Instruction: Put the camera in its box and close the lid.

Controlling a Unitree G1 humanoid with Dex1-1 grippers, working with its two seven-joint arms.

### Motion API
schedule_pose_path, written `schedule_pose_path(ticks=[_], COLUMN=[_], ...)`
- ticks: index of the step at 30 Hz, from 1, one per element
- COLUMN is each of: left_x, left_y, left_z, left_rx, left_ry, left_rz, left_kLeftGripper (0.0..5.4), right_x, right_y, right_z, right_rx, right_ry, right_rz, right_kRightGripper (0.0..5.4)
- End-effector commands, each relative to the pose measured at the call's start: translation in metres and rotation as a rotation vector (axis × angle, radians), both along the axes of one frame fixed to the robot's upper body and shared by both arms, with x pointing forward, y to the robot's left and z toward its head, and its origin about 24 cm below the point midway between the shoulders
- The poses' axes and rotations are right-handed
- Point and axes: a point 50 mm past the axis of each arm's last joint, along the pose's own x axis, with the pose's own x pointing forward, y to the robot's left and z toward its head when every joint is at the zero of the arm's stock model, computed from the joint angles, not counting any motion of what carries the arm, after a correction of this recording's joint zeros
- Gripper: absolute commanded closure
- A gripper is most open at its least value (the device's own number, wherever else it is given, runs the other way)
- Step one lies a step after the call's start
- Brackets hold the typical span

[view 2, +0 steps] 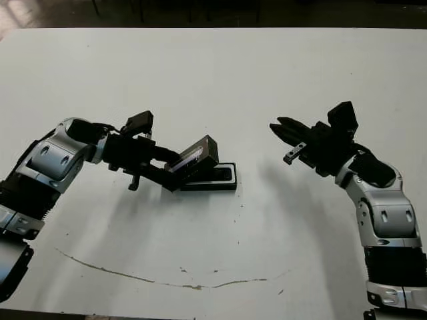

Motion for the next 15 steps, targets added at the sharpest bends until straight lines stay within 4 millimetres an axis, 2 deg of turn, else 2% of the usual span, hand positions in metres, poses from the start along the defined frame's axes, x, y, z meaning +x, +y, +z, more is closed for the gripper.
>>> schedule_pose_path(ticks=[1, 15], left_x=[-0.010, -0.008], left_y=[0.003, -0.013], left_z=[-0.032, -0.038], left_rx=[0.061, 0.076], left_ry=[0.119, 0.160], left_rz=[0.014, 0.017], left_kLeftGripper=[4.27, 4.27], right_x=[-0.003, -0.005], right_y=[-0.006, -0.009], right_z=[-0.007, -0.005], right_rx=[-0.022, -0.035], right_ry=[0.040, 0.038], right_rz=[-0.020, -0.032], right_kRightGripper=[5.40, 5.40])
